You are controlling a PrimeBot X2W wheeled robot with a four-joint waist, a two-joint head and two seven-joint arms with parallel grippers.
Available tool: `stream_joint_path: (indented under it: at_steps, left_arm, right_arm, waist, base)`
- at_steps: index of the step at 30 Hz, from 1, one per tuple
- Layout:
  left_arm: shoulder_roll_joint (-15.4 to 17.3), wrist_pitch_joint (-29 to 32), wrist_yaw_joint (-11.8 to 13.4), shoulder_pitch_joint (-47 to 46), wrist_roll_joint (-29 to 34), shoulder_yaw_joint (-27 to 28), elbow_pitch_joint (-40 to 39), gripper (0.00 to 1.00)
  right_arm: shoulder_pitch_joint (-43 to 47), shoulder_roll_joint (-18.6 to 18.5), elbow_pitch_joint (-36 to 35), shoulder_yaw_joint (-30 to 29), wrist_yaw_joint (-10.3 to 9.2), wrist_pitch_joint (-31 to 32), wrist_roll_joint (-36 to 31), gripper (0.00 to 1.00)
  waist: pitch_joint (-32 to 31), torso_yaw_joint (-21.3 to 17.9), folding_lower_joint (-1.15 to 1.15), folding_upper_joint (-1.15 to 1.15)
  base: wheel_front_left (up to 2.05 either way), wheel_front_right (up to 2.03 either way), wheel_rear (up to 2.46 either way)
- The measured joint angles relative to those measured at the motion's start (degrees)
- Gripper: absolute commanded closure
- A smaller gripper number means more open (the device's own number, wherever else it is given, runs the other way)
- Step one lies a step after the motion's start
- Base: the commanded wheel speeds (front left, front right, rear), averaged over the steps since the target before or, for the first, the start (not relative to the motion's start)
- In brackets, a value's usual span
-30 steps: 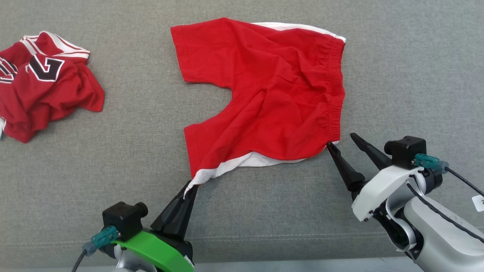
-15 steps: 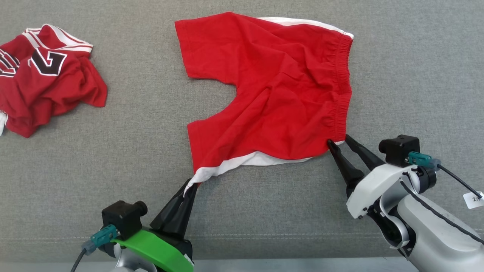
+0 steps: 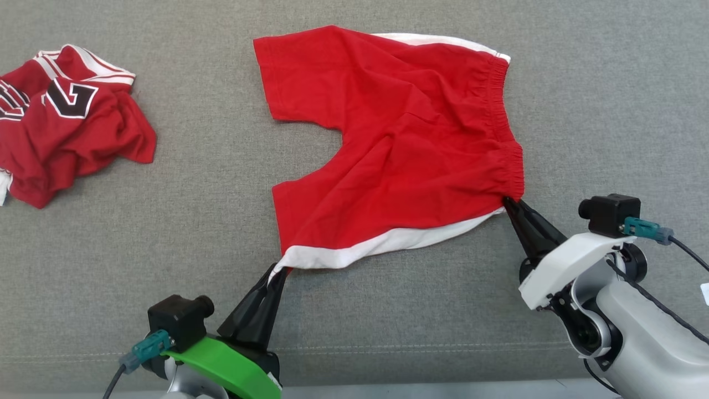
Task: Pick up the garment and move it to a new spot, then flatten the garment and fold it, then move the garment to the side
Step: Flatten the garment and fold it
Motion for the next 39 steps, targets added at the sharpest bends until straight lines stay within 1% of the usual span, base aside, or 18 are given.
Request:
stream_joint_path:
  at_steps: [3, 8, 14, 17, 20, 23, 24, 26, 27, 30, 31, 32, 33, 34, 35, 36, 37, 39]
  left_arm:
    - [0.25, 0.1, 0.01, 0.06, -0.01, -0.08, 0.09, 0.91]
    - [0.74, 1.4, 0.03, 1.39, -0.4, -0.59, -0.23, 0.89]
    - [2.04, 3.53, 1.35, 4.86, -0.81, -1.62, -1.31, 0.92]
    - [2.79, 4.15, 2.09, 7.03, -2.34, -1.48, -2.82, 0.95]
    - [4.23, 4.67, 3.14, 8.51, -2.37, -0.63, -4.64, 0.98]
    - [6.3, 5.03, 3.85, 8.89, -2.34, 0.91, -7.33, 1.0]
    - [6.71, 5.35, 4.09, 8.98, -2.33, 1.36, -8.39, 1.0]
    - [7.2, 5.37, 4.26, 9.5, -2.53, 2.31, -10.67, 1.0]
    - [7.14, 5.37, 4.26, 9.84, -3.46, 2.58, -11.7, 0.98]
    - [6.92, 5.99, 4.24, 11.05, -5.39, 2.21, -13.25, 0.9]
    - [6.87, 6.51, 4.05, 11.15, -6.01, 1.74, -13.24, 0.84]
    - [6.5, 6.92, 3.69, 11.26, -6.7, 1.22, -13.34, 0.71]
    - [6.01, 7.04, 3.23, 11.28, -7.27, 0.62, -13.45, 0.64]
    - [5.39, 7.42, 2.72, 11.32, -7.94, 0.04, -13.46, 0.55]
    - [4.7, 7.47, 2.7, 11.4, -8.49, -0.13, -13.39, 0.21]
    - [4.19, 7.48, 2.47, 11.41, -9.37, -0.22, -13.08, 0.05]
    - [3.77, 7.48, 2.45, 11.41, -10.15, -0.2, -12.56, 0.0]
    - [3.23, 7.49, 2.47, 11.43, -10.53, -0.01, -11.21, 0.0]
  right_arm:
    - [1.51, -0.87, -0.74, -1.2, 0.11, -0.15, 1.4, 1.0]
    - [4.7, -2.87, -2.32, -1.64, 0.92, 0.54, 3.55, 1.0]
    - [8.86, -5.19, -5.0, -1.88, 0.93, 1.66, 5.2, 1.0]
    - [10.21, -6.56, -6.73, -2.63, 0.91, 1.99, 6.0, 1.0]
    - [11.49, -8.14, -7.83, -3.23, 0.86, 2.42, 6.57, 1.0]
    - [13.43, -9.48, -9.25, -4.0, 0.82, 2.74, 7.31, 1.0]
    - [14.04, -9.9, -9.73, -4.12, 0.44, 2.88, 7.58, 1.0]
    - [14.97, -10.55, -10.96, -4.16, 0.34, 3.28, 7.79, 1.0]
    - [15.13, -10.71, -11.44, -4.16, 0.34, 3.57, 7.97, 1.0]
    - [15.13, -11.21, -12.67, -4.14, 0.32, 4.12, 7.97, 1.0]
    - [15.14, -11.28, -12.95, -4.14, 0.25, 4.14, 7.98, 1.0]
    - [15.14, -11.31, -13.51, -4.14, -0.04, 4.19, 7.99, 1.0]
    - [15.13, -11.29, -14.22, -4.08, -0.08, 4.48, 7.98, 1.0]
    - [15.13, -11.27, -14.77, -4.01, -0.08, 4.52, 7.98, 1.0]
    - [15.12, -11.29, -15.27, -3.86, -0.08, 4.88, 7.97, 1.0]
    - [15.11, -11.29, -15.64, -3.86, -0.08, 4.95, 7.97, 1.0]
    - [15.11, -11.32, -15.89, -3.78, -0.09, 5.1, 7.94, 1.0]
    - [15.0, -11.43, -16.53, -3.57, -0.1, 5.5, 7.8, 1.0]
  waist:
    - [-0.77, -0.14, 0.0, 0.0]
    - [-2.36, -0.51, 0.0, 0.0]
    - [-4.36, -1.02, 0.0, 0.0]
    - [-4.98, -1.36, 0.0, 0.0]
    - [-5.31, -1.57, 0.0, 0.0]
    - [-5.57, -1.42, 0.0, 0.0]
    - [-5.67, -1.29, 0.0, 0.0]
    - [-5.82, -1.04, 0.0, 0.0]
    - [-5.87, -0.99, 0.0, 0.0]
    - [-5.73, -1.08, 0.0, 0.0]
    - [-5.64, -1.12, 0.0, 0.0]
    - [-5.53, -1.09, 0.0, 0.0]
    - [-5.38, -1.08, 0.0, 0.0]
    - [-5.21, -1.06, 0.0, 0.0]
    - [-5.03, -1.05, 0.0, 0.0]
    - [-4.83, -1.05, 0.0, 0.0]
    - [-4.65, -1.05, 0.0, 0.0]
    - [-4.35, -1.11, 0.0, 0.0]
  base:
    - [0.0, 0.0, 0.0]
    - [0.0, 0.0, 0.0]
    - [0.0, 0.0, 0.0]
    - [0.0, 0.0, 0.0]
    - [0.0, 0.0, 0.0]
    - [0.0, 0.0, 0.0]
    - [0.0, 0.0, 0.0]
    - [0.0, 0.0, 0.0]
    - [0.0, 0.0, 0.0]
    - [0.0, 0.0, 0.0]
    - [0.0, 0.0, 0.0]
    - [0.0, 0.0, 0.0]
    - [0.0, 0.0, 0.0]
    - [0.0, 0.0, 0.0]
    - [0.0, 0.0, 0.0]
    - [0.0, 0.0, 0.0]
    - [0.0, 0.0, 0.0]
    - [0.0, 0.0, 0.0]
